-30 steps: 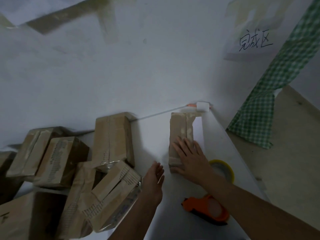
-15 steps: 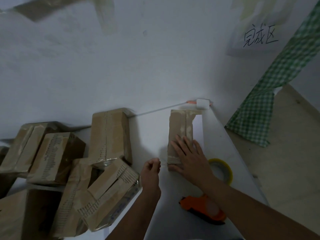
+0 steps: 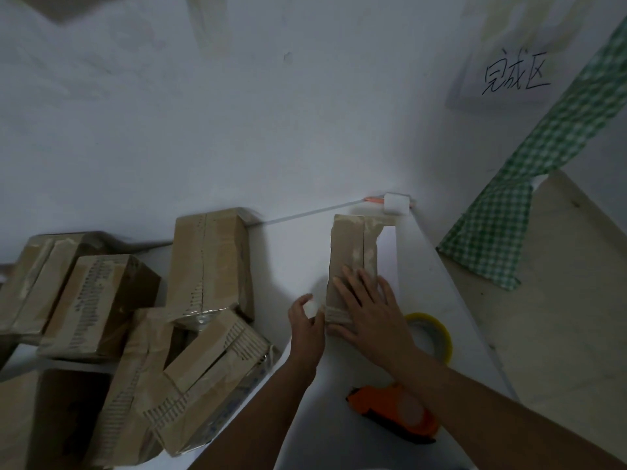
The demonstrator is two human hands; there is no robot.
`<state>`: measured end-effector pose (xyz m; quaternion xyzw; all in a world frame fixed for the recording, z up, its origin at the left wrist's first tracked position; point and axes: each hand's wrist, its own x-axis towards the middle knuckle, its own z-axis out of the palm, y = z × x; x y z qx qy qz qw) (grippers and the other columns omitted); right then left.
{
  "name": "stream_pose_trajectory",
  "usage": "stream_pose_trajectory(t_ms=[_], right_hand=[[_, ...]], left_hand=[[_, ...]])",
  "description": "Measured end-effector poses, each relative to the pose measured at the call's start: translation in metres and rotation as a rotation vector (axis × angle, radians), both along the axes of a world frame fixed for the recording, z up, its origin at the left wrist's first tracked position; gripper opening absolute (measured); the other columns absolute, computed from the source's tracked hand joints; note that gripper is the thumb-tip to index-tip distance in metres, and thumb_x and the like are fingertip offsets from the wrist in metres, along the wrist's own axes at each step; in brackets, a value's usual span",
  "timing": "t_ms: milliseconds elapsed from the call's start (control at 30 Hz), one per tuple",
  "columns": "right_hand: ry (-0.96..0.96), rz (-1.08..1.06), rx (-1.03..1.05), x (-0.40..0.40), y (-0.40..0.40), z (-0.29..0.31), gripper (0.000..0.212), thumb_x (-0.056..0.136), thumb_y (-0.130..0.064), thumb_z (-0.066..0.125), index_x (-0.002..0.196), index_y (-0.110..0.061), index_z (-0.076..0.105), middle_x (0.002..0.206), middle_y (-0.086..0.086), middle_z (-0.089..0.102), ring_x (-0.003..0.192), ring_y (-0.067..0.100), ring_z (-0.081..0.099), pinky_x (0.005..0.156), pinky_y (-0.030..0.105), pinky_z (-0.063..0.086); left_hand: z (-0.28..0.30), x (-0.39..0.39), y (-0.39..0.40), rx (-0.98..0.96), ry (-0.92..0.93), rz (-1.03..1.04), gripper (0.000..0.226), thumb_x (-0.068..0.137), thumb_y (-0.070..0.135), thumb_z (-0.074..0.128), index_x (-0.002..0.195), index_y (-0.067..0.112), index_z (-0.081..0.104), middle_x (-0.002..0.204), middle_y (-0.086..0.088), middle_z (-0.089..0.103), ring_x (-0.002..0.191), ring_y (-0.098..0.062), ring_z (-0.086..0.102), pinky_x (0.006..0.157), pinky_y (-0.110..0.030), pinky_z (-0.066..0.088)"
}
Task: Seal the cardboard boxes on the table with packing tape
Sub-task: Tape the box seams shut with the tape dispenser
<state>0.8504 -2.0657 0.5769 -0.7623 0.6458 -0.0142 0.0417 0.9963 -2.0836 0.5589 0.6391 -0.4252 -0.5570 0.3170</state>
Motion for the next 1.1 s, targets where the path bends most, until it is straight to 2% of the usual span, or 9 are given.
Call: stream_pose_trajectory(t_ms=[67,167,267,333,467,600,700,900,1100], right_hand=[[0.001,0.003,0.001,0.000,0.000,0.003,0.081,0.090,-0.069,0.031,0.153,-0.019,0.027,0.161,0.006,0.018,0.148,0.028,0.016,0.117,0.053,0.020],[-0.001,0.009,0.003,0.000,0.000,0.005,0.081,0.089,-0.069,0.032,0.152,-0.019,0.028,0.161,0.006,0.019,0.148,0.028,0.017,0.117,0.053,0.020],[0.000,0.007,0.013,0.000,0.000,0.006,0.080,0.089,-0.069,0.030,0.153,-0.020,0.026,0.161,0.005,0.018,0.148,0.028,0.017,0.118,0.052,0.018],[-0.008,0.004,0.016,0.001,0.001,0.006,0.080,0.089,-0.069,0.028,0.153,-0.020,0.027,0.161,0.006,0.019,0.148,0.028,0.017,0.118,0.052,0.019],[-0.011,0.006,0.011,0.002,0.000,0.008,0.078,0.090,-0.067,0.028,0.151,-0.018,0.031,0.160,0.007,0.022,0.147,0.030,0.021,0.117,0.052,0.021],[-0.004,0.011,0.035,0.002,0.000,0.009,0.079,0.090,-0.067,0.027,0.153,-0.019,0.025,0.162,0.006,0.015,0.148,0.029,0.015,0.118,0.051,0.016],[-0.003,0.002,0.017,0.002,-0.001,0.010,0.082,0.088,-0.070,0.032,0.151,-0.018,0.031,0.160,0.007,0.022,0.147,0.030,0.021,0.117,0.053,0.021],[-0.005,0.008,0.026,0.002,-0.001,0.009,0.080,0.089,-0.067,0.032,0.152,-0.018,0.030,0.160,0.007,0.022,0.147,0.029,0.021,0.117,0.052,0.021],[0.030,0.068,0.113,-0.004,-0.004,0.003,0.093,0.087,-0.060,0.050,0.156,-0.019,0.004,0.163,0.008,-0.006,0.149,0.031,-0.003,0.119,0.052,0.000]], left_hand=[[-0.001,0.000,-0.007,-0.072,-0.113,-0.083,0.035,0.101,0.007,0.049,0.135,0.015,0.046,0.134,0.002,0.035,0.114,-0.012,0.049,0.094,-0.021,0.044],[-0.003,0.002,-0.018,-0.135,-0.292,-0.223,0.023,0.101,0.010,0.050,0.123,0.007,0.057,0.125,-0.007,0.054,0.108,-0.018,0.057,0.092,-0.030,0.050],[0.004,0.008,-0.015,-0.099,-0.271,-0.081,0.012,0.100,0.020,0.055,0.096,0.016,0.065,0.096,0.000,0.067,0.093,-0.019,0.064,0.075,-0.024,0.049],[0.011,0.015,-0.008,-0.076,-0.182,-0.035,0.023,0.102,0.025,0.052,0.086,0.025,0.069,0.086,0.005,0.071,0.088,-0.018,0.068,0.077,-0.027,0.053],[0.024,0.011,0.009,-0.141,-0.184,-0.189,0.028,0.104,0.026,0.046,0.120,0.019,0.069,0.108,-0.004,0.073,0.099,-0.015,0.068,0.093,-0.032,0.054],[0.026,0.015,0.015,-0.238,-0.338,-0.443,0.044,0.105,0.024,0.044,0.149,0.019,0.041,0.126,-0.003,0.066,0.095,-0.003,0.060,0.073,0.002,0.038],[0.030,0.034,0.000,-0.259,-0.241,-0.618,0.049,0.101,0.020,0.055,0.147,0.027,0.042,0.129,0.013,0.060,0.113,0.002,0.057,0.090,-0.002,0.040],[0.028,0.048,-0.030,-0.244,-0.147,-0.716,0.051,0.088,0.010,0.071,0.134,0.025,0.055,0.115,0.010,0.068,0.104,0.010,0.063,0.091,-0.010,0.047],[0.020,0.051,-0.029,-0.232,-0.178,-0.682,0.050,0.089,0.013,0.072,0.129,0.038,0.053,0.115,0.011,0.070,0.109,0.003,0.064,0.096,-0.018,0.049]])
